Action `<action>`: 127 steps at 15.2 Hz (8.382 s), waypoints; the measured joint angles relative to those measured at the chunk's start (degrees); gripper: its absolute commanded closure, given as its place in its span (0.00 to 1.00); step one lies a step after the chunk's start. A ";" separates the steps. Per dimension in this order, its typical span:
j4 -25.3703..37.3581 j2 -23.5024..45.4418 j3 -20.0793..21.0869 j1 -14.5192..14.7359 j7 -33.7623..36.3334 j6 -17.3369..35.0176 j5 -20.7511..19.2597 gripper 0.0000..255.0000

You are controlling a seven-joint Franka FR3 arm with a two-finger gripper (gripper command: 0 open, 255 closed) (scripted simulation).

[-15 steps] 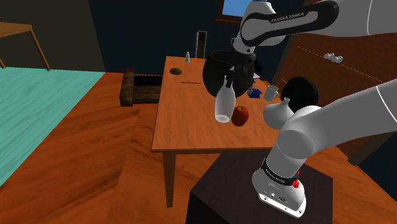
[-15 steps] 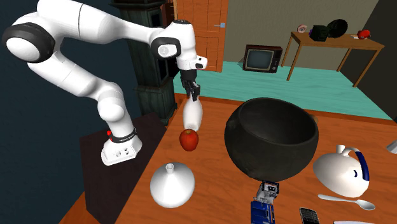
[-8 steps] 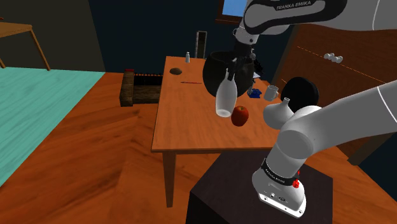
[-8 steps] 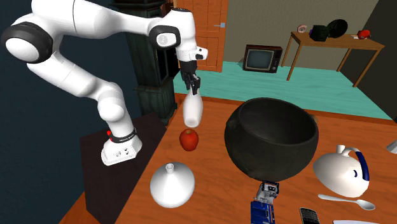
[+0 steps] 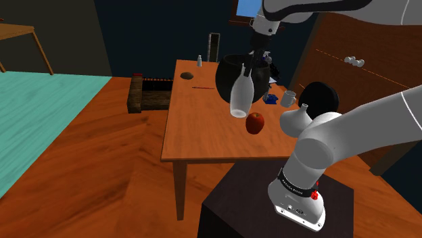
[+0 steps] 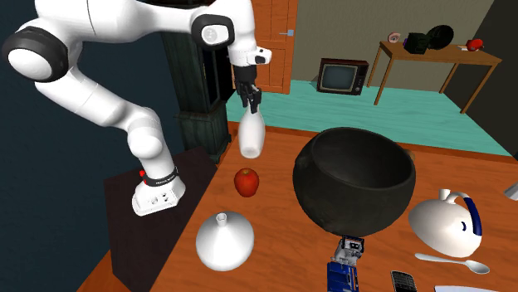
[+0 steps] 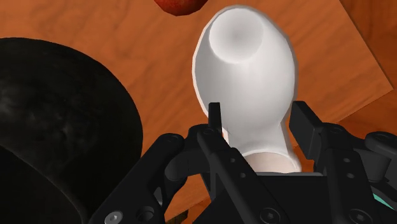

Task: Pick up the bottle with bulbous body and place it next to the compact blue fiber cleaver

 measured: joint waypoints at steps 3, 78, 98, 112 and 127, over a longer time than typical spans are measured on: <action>2.51 0.36 0.12 0.11 -0.08 -2.14 0.18 1.00; 50.54 48.00 -46.91 -12.27 -62.36 -13.34 20.83 1.00; 33.60 46.23 -46.46 -9.63 -63.25 2.61 19.84 1.00; 26.41 49.48 -45.26 -10.76 -66.54 11.13 23.64 1.00; 29.68 46.82 -46.37 -9.89 -64.68 6.76 20.77 0.00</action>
